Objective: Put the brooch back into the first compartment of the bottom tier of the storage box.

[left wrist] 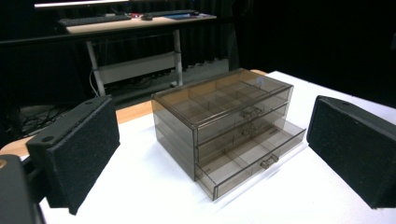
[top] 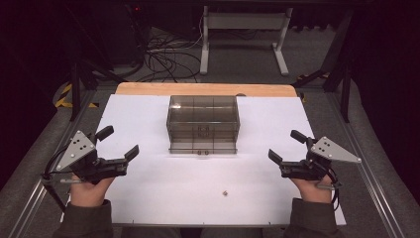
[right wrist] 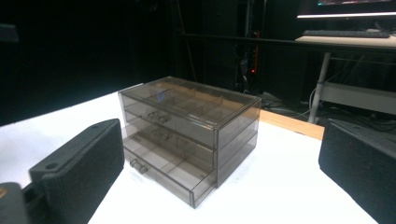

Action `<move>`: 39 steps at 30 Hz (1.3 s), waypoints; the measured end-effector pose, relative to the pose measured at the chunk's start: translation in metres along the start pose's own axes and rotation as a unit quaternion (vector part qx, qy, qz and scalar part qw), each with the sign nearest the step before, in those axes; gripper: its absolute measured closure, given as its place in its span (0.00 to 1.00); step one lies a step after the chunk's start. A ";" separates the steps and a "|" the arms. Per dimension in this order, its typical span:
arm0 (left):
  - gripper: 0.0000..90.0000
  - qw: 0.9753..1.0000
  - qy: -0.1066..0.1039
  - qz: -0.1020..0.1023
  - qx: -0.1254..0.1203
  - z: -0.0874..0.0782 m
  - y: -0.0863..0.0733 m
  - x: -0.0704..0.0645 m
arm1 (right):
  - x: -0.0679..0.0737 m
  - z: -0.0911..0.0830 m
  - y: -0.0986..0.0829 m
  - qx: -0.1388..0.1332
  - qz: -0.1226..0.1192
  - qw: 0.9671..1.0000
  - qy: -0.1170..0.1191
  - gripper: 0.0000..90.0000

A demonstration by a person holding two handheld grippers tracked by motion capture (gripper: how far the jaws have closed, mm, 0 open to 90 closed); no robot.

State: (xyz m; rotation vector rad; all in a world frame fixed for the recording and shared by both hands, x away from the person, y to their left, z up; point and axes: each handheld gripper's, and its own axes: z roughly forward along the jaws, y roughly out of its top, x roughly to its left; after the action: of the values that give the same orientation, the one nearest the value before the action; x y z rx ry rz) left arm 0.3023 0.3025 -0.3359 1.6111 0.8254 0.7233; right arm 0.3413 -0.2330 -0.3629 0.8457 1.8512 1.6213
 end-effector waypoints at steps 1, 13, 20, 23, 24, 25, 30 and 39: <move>0.04 1.000 -0.001 0.000 -0.002 0.000 0.000 0.000 | 0.000 0.001 -0.001 0.007 -0.006 1.000 0.003 0.02; 0.03 1.000 -0.007 -0.005 -0.002 -0.001 0.000 0.001 | 0.004 0.007 -0.006 0.053 -0.026 0.998 0.035 0.26; 0.03 1.000 -0.007 -0.002 -0.003 -0.002 0.000 0.000 | 0.009 0.014 -0.010 0.075 -0.043 0.995 0.055 0.38; 0.03 1.000 -0.008 -0.003 -0.004 -0.002 0.000 0.000 | 0.010 0.017 -0.012 0.084 -0.044 0.994 0.060 0.41; 0.03 1.000 -0.008 -0.005 -0.004 -0.002 0.000 0.000 | 0.011 0.018 -0.013 0.087 -0.045 0.993 0.060 0.42; 0.03 1.000 -0.008 -0.006 -0.003 -0.002 0.000 0.000 | 0.012 0.020 -0.014 0.093 -0.048 0.993 0.062 0.44; 0.04 1.000 -0.010 -0.004 0.000 -0.001 -0.001 0.000 | 0.016 0.025 -0.017 0.106 -0.052 0.990 0.073 0.48; 0.04 1.000 -0.014 -0.007 0.001 0.000 -0.001 0.000 | 0.020 0.032 -0.022 0.122 -0.057 0.988 0.079 0.53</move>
State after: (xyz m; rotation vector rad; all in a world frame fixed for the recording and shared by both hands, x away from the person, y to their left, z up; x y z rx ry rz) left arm 0.3019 0.3024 -0.3373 1.6113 0.8163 0.6886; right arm 0.3493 -0.1991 -0.3885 0.7123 2.2009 1.4479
